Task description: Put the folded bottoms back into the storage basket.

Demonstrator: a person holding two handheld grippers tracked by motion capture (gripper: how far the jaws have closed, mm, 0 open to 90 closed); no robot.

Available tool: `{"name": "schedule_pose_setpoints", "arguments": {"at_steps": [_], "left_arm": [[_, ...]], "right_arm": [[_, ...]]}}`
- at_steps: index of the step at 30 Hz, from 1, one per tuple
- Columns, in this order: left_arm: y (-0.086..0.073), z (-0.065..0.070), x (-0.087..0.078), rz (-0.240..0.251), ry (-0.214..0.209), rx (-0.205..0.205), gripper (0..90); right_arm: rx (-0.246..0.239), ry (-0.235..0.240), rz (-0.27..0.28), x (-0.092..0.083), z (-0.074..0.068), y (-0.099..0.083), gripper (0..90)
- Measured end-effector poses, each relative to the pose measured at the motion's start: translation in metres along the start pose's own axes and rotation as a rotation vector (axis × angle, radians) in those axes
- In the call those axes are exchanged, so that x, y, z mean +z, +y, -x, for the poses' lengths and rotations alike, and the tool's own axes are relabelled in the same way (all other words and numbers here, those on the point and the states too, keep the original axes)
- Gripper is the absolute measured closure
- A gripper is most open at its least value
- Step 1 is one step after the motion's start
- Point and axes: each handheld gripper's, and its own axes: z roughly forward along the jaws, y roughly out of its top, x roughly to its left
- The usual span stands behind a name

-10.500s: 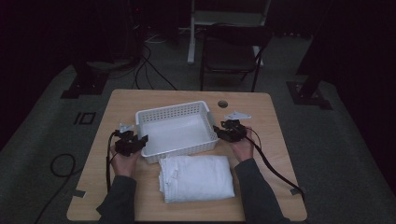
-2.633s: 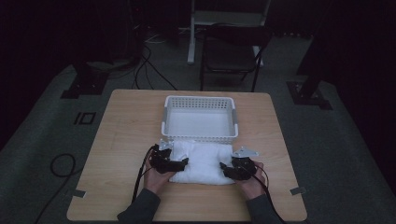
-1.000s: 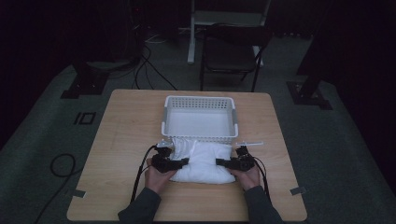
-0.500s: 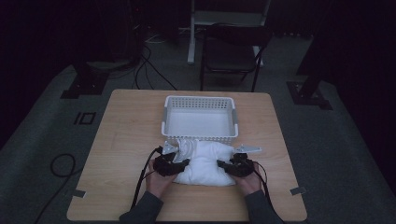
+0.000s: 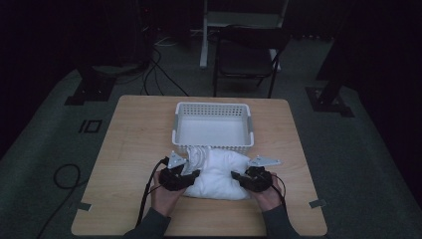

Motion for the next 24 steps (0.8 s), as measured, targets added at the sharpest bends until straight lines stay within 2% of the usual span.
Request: {"name": "schedule_pose_setpoints", "arguments": {"at_steps": [24], "left_arm": [[0.012,0.009,-0.023,0.074,0.007,0.026,53.3]], "right_arm": [[-0.060,-0.017,0.074,-0.024,-0.012,0.014,69.7]]}}
